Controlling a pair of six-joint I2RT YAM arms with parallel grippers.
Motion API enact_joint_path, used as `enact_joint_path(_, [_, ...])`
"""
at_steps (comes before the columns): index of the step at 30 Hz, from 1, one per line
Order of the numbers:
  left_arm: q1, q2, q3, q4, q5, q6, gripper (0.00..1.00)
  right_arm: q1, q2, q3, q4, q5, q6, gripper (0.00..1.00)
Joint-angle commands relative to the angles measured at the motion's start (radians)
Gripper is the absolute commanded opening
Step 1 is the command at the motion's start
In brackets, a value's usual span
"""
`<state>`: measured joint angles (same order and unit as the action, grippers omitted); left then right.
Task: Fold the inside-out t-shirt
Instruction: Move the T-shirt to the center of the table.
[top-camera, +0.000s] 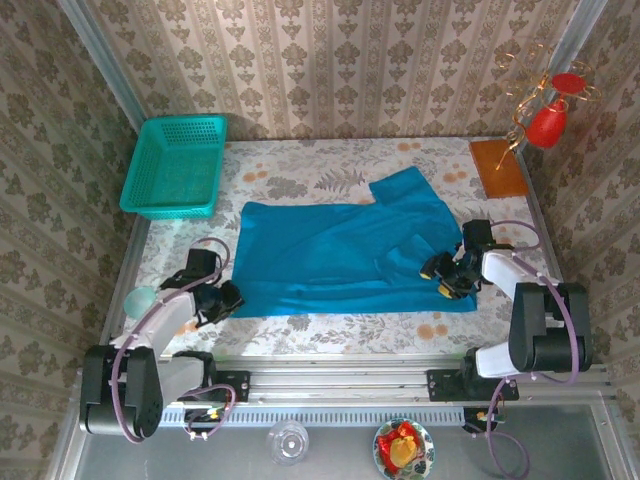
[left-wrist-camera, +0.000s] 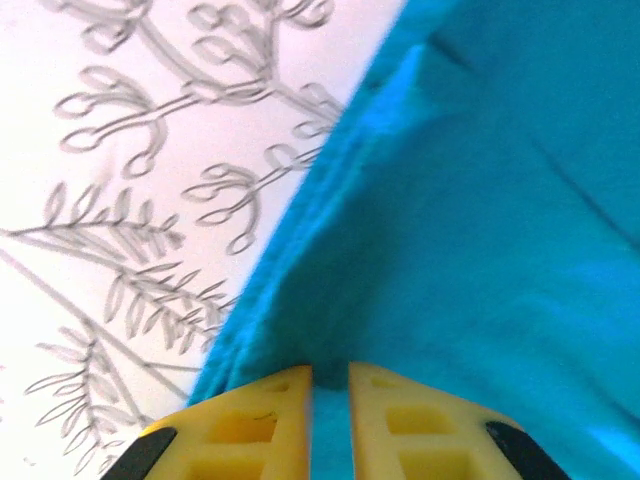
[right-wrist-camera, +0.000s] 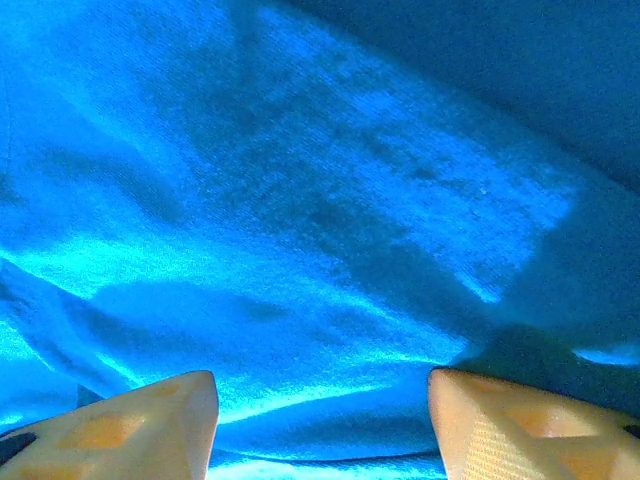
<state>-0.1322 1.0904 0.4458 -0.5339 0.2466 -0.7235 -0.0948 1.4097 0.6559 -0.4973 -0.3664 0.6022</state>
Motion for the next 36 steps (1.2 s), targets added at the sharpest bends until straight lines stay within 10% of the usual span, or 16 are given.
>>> enact_joint_path(1, [0.006, -0.022, -0.022, -0.057, -0.008, -0.023, 0.18, -0.008, -0.008, -0.042, -0.124, 0.082, -0.005, 0.61])
enact_joint_path(12, [0.007, 0.006, 0.193, -0.106, -0.076, 0.151, 0.2, -0.002, -0.067, 0.143, -0.207, -0.011, -0.088, 0.59])
enact_joint_path(36, [0.003, 0.957, 1.284, -0.346, -0.06, 0.779, 0.32, 0.017, 0.322, 0.687, -0.244, -0.04, -0.222, 0.56])
